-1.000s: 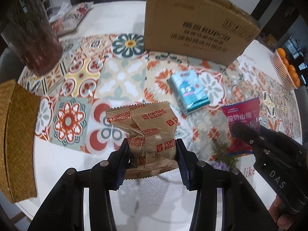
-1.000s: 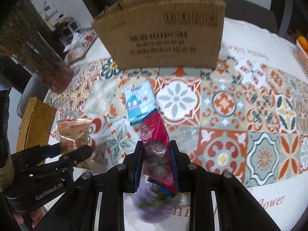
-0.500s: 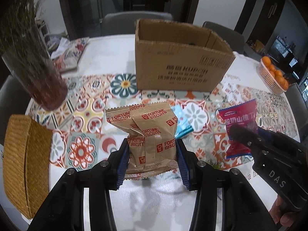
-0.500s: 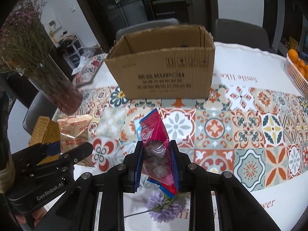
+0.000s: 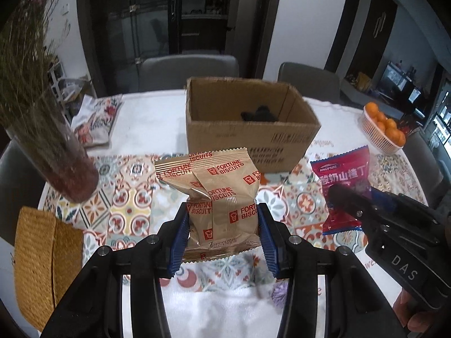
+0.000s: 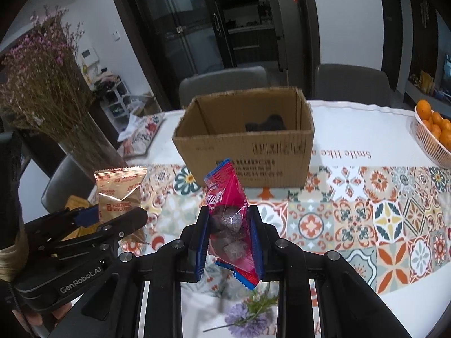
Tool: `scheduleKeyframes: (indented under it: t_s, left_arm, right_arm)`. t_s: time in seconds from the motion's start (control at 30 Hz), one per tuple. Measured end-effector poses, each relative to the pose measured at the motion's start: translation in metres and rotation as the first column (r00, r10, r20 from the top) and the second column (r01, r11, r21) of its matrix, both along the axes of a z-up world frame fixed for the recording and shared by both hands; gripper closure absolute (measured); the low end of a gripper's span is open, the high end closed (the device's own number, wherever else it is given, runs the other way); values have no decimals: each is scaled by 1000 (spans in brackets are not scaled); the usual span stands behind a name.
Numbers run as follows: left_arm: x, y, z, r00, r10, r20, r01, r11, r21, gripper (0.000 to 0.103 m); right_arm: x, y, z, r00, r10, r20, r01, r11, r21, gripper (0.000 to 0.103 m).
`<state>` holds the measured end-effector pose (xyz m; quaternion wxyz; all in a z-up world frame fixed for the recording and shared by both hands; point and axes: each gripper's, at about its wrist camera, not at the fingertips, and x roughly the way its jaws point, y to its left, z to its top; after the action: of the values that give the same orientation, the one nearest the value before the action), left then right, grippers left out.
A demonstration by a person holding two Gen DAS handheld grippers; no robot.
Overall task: Organize soft objects
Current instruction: 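Carry both packets into the cardboard box and open both tools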
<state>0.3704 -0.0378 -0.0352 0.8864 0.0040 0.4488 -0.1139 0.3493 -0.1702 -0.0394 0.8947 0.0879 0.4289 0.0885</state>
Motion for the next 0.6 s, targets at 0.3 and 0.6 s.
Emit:
scheduleKeyframes:
  t_s: [0.3, 0.6]
  left_arm:
    - [16, -8, 23, 998, -24, 61, 25, 1000, -4, 57]
    - [40, -15, 39, 993, -42, 107, 42, 999, 7, 57]
  right_arm:
    - [13, -8, 24, 998, -19, 63, 18, 1000, 14, 75]
    - [35, -15, 39, 993, -33, 109, 31, 999, 22, 75]
